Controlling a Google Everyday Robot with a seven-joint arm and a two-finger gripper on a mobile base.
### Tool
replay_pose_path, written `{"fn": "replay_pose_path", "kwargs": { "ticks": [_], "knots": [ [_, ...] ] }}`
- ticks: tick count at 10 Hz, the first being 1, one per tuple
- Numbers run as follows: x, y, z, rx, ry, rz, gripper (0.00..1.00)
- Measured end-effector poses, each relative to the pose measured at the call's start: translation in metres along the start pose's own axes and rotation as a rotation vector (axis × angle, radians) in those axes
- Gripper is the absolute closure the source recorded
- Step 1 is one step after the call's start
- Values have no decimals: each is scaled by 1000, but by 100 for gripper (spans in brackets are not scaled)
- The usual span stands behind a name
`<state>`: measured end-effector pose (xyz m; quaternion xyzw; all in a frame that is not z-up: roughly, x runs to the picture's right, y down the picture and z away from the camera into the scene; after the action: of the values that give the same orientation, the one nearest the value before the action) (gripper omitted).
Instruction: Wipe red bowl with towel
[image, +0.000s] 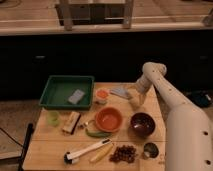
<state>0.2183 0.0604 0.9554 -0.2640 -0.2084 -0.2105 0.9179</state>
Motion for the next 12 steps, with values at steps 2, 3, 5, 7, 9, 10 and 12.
{"fn": "replay_pose_path", "kwargs": {
  "ticks": [2, 3, 5, 7, 9, 10, 12],
  "knots": [
    [0, -1, -1, 0, 4, -12, 20],
    [1, -1, -3, 1, 7, -21, 20],
    [2, -1, -6, 0, 13, -34, 20],
    [3, -1, -9, 1, 21, -50, 20],
    [3, -2, -11, 2, 26, -65, 20],
    [3, -2, -12, 1, 30, -76, 20],
    [4, -2, -15, 0, 38, -96, 20]
  ]
}}
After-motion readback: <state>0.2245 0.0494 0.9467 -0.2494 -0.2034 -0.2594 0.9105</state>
